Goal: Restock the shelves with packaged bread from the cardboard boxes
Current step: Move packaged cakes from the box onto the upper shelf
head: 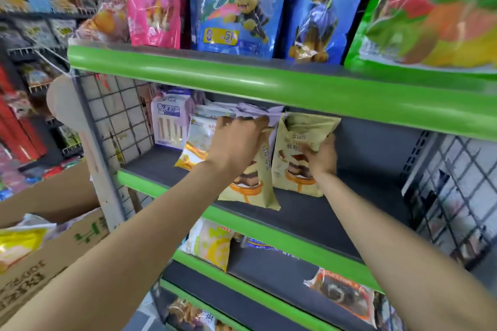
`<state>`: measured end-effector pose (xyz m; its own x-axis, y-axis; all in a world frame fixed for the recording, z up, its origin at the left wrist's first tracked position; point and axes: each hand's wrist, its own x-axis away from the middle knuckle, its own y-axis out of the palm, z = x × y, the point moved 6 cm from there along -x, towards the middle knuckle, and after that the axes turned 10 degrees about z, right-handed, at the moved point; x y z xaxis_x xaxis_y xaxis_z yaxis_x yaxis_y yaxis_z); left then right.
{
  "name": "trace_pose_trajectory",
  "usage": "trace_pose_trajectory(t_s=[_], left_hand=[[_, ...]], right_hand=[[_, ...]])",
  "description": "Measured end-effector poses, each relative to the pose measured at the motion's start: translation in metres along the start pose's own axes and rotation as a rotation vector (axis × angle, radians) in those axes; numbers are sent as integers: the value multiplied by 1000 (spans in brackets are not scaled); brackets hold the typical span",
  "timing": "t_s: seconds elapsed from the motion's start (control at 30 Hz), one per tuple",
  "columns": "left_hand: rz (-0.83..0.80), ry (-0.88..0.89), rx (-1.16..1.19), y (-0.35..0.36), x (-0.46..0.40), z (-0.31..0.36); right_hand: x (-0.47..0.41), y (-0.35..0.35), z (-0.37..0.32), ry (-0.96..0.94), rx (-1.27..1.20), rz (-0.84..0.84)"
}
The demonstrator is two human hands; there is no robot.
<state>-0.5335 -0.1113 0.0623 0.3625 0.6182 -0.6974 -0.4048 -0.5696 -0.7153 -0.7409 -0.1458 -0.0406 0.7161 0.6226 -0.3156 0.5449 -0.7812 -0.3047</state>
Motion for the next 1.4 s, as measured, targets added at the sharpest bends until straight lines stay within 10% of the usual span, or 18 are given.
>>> trace_pose_trajectory(t_s=[0.2,0.37,0.67,0.83,1.4], left_hand=[[0,-1,3,6,4,-3],[19,14,68,4,-7,8],[-38,-354,753,40,-1,-17],[-512,-561,853,82,33,1],[-450,-497,632,107,39,11]], right_hand=[[31,-27,-37,-279,114,190],[97,-14,-69,-240,-14,-673],[75,-30,-23,39,-356,-300],[69,-38,0,75,-471,-249],[83,-41,-27,-748,659,212]])
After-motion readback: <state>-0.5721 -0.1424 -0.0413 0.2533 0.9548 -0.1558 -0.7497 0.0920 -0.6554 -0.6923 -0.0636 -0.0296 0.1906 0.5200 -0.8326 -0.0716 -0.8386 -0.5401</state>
